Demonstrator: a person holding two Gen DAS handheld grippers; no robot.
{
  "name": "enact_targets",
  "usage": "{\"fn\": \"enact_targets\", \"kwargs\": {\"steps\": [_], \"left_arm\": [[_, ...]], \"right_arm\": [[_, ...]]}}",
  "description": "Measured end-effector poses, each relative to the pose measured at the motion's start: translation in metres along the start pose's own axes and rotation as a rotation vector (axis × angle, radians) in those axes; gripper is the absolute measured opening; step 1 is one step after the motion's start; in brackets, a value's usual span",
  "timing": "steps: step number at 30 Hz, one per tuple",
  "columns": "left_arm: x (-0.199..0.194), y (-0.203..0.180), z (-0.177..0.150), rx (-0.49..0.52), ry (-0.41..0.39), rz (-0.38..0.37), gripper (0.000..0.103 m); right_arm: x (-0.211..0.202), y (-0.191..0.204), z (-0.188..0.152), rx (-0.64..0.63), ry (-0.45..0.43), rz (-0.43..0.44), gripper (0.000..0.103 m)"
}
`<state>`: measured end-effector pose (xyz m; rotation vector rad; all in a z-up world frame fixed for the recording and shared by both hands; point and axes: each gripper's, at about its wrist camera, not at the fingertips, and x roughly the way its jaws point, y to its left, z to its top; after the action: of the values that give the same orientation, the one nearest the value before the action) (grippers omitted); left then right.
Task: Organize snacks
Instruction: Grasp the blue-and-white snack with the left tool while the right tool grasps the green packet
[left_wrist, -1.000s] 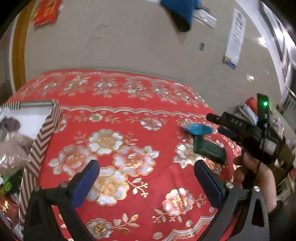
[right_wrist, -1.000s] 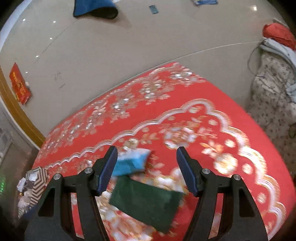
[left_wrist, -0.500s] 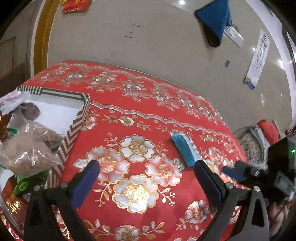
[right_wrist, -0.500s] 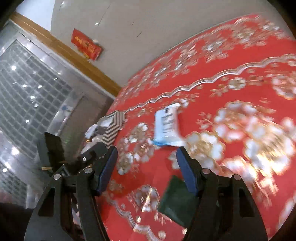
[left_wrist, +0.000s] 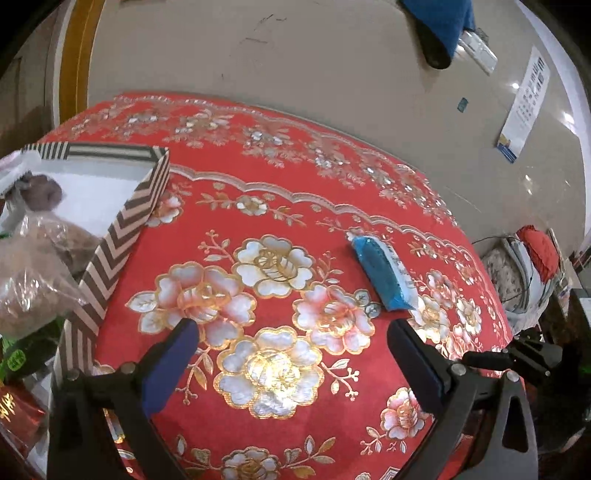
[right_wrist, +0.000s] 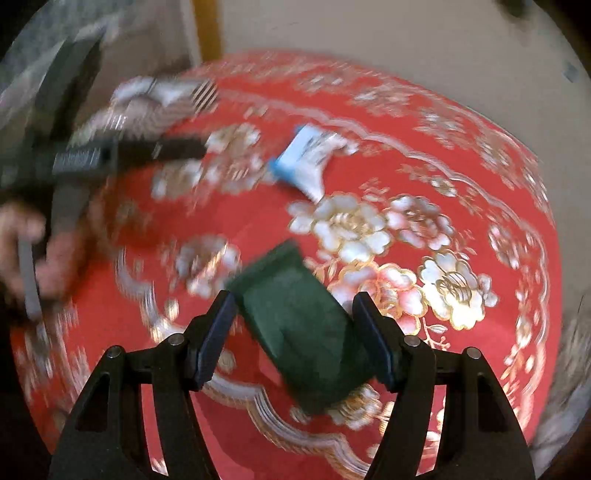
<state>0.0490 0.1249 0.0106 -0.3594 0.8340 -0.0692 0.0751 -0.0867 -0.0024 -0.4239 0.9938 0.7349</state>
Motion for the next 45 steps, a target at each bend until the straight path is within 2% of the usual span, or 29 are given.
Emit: {"fn": "enact_targets", "kwargs": {"steps": [5, 9, 10, 12, 16, 18, 21, 22, 23, 26, 29, 35, 36, 37, 39, 41, 42, 45], "left_arm": [[0.001, -0.002, -0.001, 0.016, 0.005, 0.001, 0.103], [0.001, -0.003, -0.001, 0.02, 0.007, 0.002, 0.103], [0.001, -0.003, -0.001, 0.021, 0.007, 0.003, 0.103], [0.001, -0.003, -0.002, 0.023, 0.007, 0.009, 0.103], [0.003, -0.007, -0.002, 0.038, 0.009, 0.025, 0.103], [0.005, -0.016, -0.001, 0.081, 0.008, 0.029, 0.103], [0.011, -0.035, 0.005, 0.141, -0.003, 0.054, 0.103], [0.015, -0.044, 0.01, 0.162, 0.0, 0.065, 0.103], [0.019, -0.052, 0.015, 0.181, 0.002, 0.076, 0.103], [0.032, -0.08, 0.029, 0.23, 0.009, 0.098, 0.103], [0.053, -0.103, 0.037, 0.279, 0.06, 0.144, 0.103], [0.088, -0.11, 0.037, 0.293, 0.139, 0.28, 0.103], [0.091, -0.108, 0.033, 0.287, 0.143, 0.284, 0.102], [0.088, -0.107, 0.032, 0.281, 0.127, 0.289, 0.098], [0.085, -0.109, 0.03, 0.283, 0.119, 0.258, 0.082], [0.08, -0.116, 0.029, 0.296, 0.11, 0.24, 0.035], [0.079, -0.119, 0.028, 0.306, 0.112, 0.237, 0.031], [0.076, -0.115, 0.027, 0.31, 0.112, 0.202, 0.03]], "right_arm": [[0.001, -0.002, 0.002, -0.081, 0.047, 0.053, 0.073], [0.006, 0.001, 0.005, -0.014, 0.023, 0.027, 0.072], [0.005, 0.006, 0.004, -0.008, 0.015, 0.0, 0.068], [0.002, 0.012, 0.002, 0.01, -0.024, -0.023, 0.05], [0.0, 0.02, -0.002, 0.055, -0.087, -0.105, 0.046], [0.0, 0.009, -0.001, 0.145, -0.13, -0.103, 0.046], [0.0, -0.01, -0.001, 0.306, -0.205, -0.109, 0.046], [0.0, -0.013, -0.001, 0.335, -0.204, -0.138, 0.046], [-0.004, -0.013, -0.001, 0.329, -0.213, -0.196, 0.046], [-0.011, -0.02, -0.011, 0.38, -0.247, -0.185, 0.044], [-0.014, -0.027, -0.015, 0.423, -0.266, -0.173, 0.044], [-0.018, -0.033, -0.021, 0.469, -0.277, -0.178, 0.044], [-0.017, -0.033, -0.022, 0.475, -0.274, -0.177, 0.044], [-0.016, -0.035, -0.022, 0.481, -0.269, -0.179, 0.044], [-0.016, -0.035, -0.023, 0.479, -0.266, -0.179, 0.044], [-0.015, -0.031, -0.021, 0.465, -0.263, -0.18, 0.044], [-0.015, -0.03, -0.02, 0.459, -0.262, -0.18, 0.044], [-0.016, -0.029, -0.021, 0.459, -0.269, -0.177, 0.044]]}}
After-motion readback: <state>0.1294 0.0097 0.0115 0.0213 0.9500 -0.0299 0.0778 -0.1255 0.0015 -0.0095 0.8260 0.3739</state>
